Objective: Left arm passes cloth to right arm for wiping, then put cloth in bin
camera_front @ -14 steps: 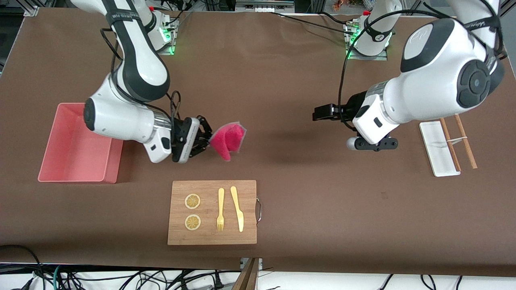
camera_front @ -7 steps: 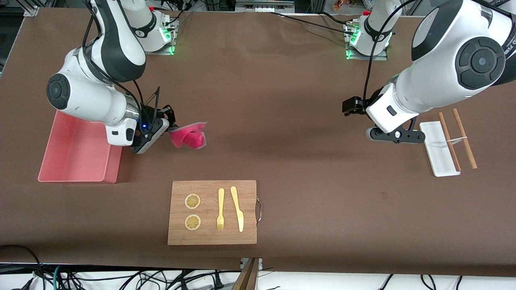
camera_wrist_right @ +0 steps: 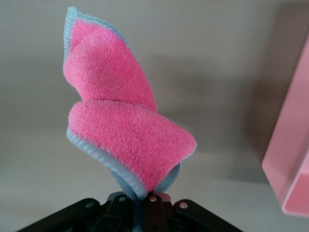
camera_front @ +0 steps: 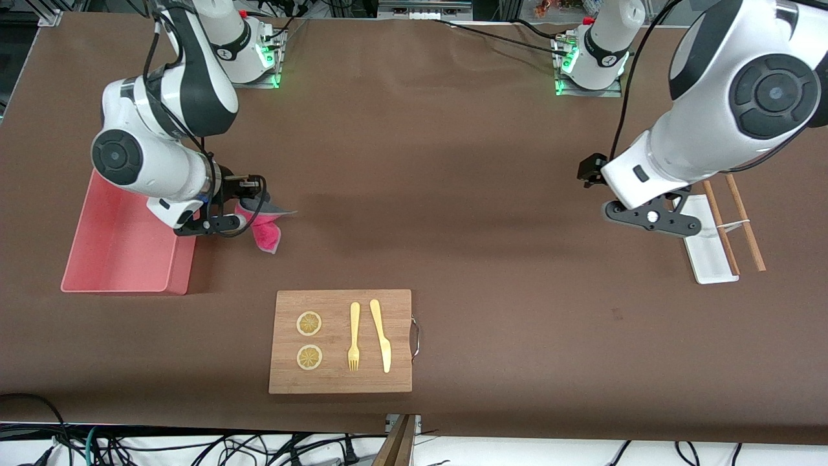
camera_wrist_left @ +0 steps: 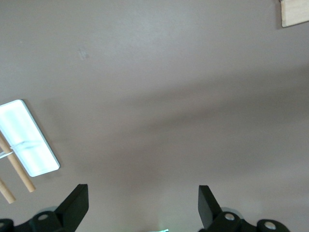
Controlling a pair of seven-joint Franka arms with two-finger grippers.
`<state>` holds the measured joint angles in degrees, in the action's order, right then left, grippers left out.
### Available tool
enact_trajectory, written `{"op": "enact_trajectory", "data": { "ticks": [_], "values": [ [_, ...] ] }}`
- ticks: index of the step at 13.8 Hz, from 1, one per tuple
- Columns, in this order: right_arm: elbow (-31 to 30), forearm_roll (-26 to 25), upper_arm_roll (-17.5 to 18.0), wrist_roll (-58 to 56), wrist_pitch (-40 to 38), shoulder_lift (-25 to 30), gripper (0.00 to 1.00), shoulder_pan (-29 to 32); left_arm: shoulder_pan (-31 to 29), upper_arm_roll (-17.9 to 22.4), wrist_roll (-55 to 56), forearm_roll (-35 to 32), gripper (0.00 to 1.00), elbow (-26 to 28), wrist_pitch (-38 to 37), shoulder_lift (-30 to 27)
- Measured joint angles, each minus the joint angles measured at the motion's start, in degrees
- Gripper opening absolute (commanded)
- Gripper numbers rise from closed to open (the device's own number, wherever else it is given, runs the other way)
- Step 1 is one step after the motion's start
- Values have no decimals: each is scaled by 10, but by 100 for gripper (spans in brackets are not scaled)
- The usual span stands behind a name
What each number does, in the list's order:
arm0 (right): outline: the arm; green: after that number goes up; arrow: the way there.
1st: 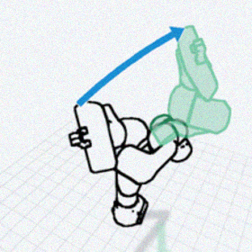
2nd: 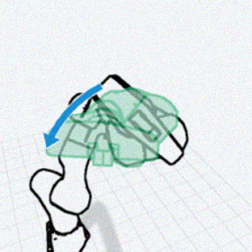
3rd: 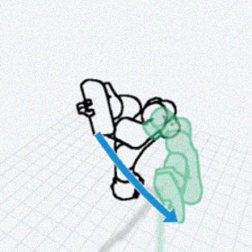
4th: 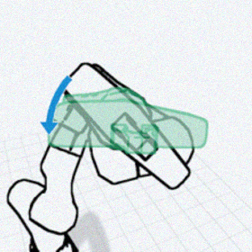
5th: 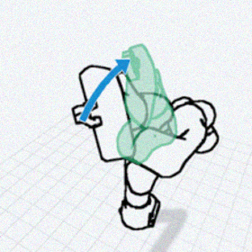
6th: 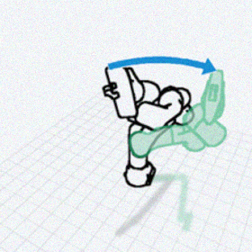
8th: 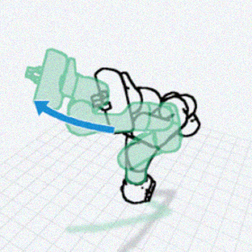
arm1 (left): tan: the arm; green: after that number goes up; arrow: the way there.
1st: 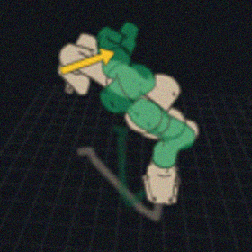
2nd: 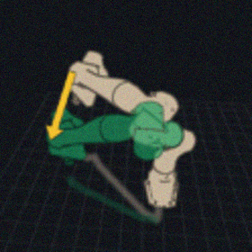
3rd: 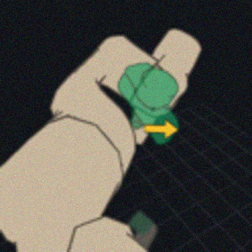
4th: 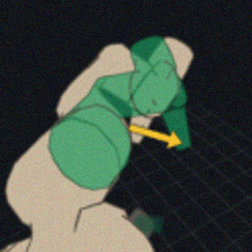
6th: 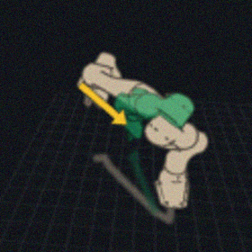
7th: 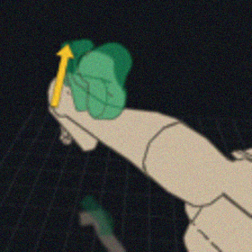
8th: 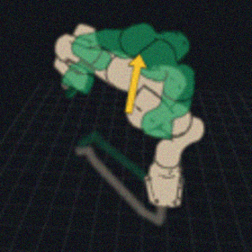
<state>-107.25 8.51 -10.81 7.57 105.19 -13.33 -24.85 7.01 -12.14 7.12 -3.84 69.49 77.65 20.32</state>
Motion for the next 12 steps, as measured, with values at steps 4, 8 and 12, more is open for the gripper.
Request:
{"op": "enact_trajectory", "data": {
  "ticks": [4, 8, 12],
  "values": [
    [-16, -7, 0, 70, 4, -32, 0, 3, -34, 24, -6, 0, 100, 103, 118, -76],
    [-19, -7, 0, 109, 51, -91, 0, 10, -85, 36, -51, 0, 100, 265, 212, -184],
    [-18, -7, 0, 110, 88, -135, 0, 15, -85, 96, -141, 0, 100, 294, 222, -198]
  ]
}}
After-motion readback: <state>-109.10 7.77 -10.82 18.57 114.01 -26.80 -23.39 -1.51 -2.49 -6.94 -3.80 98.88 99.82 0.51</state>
